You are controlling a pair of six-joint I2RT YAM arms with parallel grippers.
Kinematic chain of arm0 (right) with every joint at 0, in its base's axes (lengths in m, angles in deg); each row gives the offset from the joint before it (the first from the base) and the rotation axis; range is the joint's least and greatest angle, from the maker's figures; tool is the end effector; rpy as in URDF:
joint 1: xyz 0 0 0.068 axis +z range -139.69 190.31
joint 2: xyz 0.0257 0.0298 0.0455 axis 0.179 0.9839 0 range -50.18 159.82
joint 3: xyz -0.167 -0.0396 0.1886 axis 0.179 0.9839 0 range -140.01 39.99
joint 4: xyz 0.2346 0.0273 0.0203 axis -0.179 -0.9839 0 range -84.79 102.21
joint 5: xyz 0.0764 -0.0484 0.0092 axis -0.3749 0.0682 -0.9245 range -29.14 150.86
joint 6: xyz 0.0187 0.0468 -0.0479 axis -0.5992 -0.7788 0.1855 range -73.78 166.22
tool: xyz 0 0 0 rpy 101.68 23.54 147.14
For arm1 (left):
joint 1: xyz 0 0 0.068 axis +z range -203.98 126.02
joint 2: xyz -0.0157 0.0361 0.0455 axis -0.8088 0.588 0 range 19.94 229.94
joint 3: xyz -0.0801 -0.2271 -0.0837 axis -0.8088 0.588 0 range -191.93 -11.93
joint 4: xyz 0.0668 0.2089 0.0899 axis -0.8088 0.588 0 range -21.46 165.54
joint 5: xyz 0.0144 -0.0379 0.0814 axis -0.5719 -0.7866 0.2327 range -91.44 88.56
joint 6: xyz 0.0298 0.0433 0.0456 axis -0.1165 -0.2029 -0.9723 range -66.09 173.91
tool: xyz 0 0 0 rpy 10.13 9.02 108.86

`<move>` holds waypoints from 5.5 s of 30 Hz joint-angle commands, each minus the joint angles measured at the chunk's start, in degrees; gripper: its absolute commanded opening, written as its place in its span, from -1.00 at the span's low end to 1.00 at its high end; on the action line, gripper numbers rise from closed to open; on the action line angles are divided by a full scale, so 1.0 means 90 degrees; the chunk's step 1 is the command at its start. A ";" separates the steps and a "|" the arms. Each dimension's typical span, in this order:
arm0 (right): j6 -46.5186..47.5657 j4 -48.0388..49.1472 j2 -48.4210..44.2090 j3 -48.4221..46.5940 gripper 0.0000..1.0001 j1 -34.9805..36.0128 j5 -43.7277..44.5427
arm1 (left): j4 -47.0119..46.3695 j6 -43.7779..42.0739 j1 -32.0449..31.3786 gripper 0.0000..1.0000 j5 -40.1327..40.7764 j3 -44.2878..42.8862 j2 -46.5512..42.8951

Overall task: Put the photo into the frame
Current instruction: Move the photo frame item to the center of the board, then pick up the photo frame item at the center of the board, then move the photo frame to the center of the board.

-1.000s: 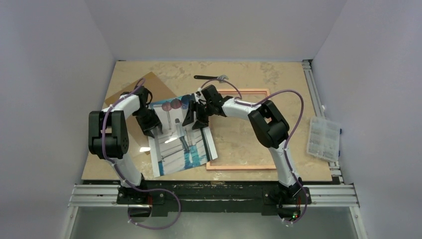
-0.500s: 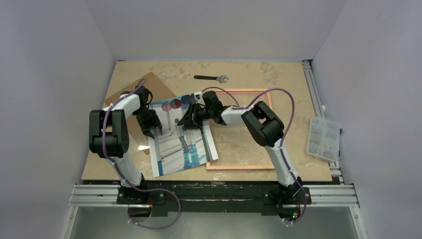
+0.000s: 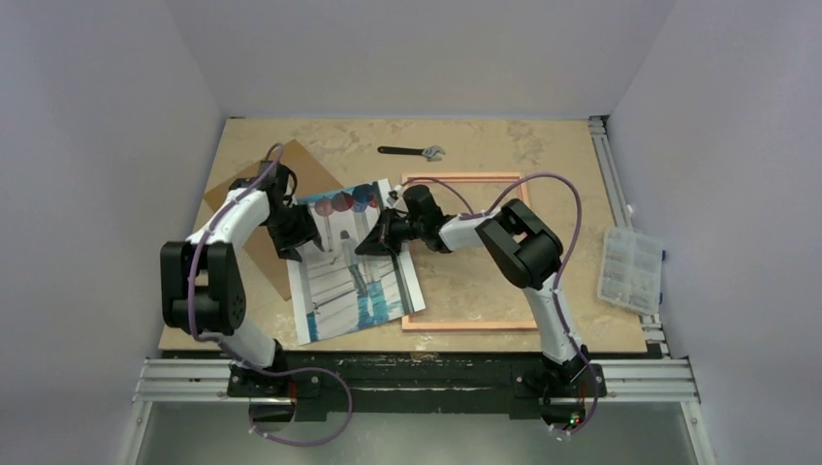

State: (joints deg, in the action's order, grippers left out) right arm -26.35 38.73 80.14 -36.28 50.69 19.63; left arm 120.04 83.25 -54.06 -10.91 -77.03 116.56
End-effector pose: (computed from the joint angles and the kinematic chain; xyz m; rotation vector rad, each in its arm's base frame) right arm 0.3256 0.3258 0.1049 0.1443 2.5471 1.7741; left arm 0.2819 -0.0097 0.1653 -0.7561 2.9571 -0.2919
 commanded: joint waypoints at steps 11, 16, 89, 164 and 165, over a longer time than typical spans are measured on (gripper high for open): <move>0.2628 -0.3192 -0.5782 0.4017 -1.00 -0.1288 0.0955 | -0.0481 0.0821 -0.0576 0.25 -0.0972 0.0825 -0.3242; 0.2911 -0.4970 -0.8338 0.5326 -0.79 -0.1303 0.1682 | -0.0388 0.0905 -0.0789 0.25 -0.0838 0.0961 -0.3404; 0.3343 -0.4384 -0.5829 0.1031 -1.00 -0.2569 -0.0088 | -0.0999 0.1923 -0.1753 0.33 -0.0720 0.1618 -0.3954; 0.4850 -0.7416 -0.8003 0.0367 -1.00 -0.2602 0.3847 | -0.2704 0.2223 -0.4506 0.05 0.0673 0.0923 -0.0098; 0.4847 -0.7403 -0.8005 0.0355 -1.00 -0.2602 0.3832 | -0.2634 0.2221 -0.4563 0.01 0.0751 0.0839 -0.0066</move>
State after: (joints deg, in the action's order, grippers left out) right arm 18.06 -31.76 8.32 -32.07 27.28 55.74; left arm 98.62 104.87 -94.14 -4.55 -69.16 115.90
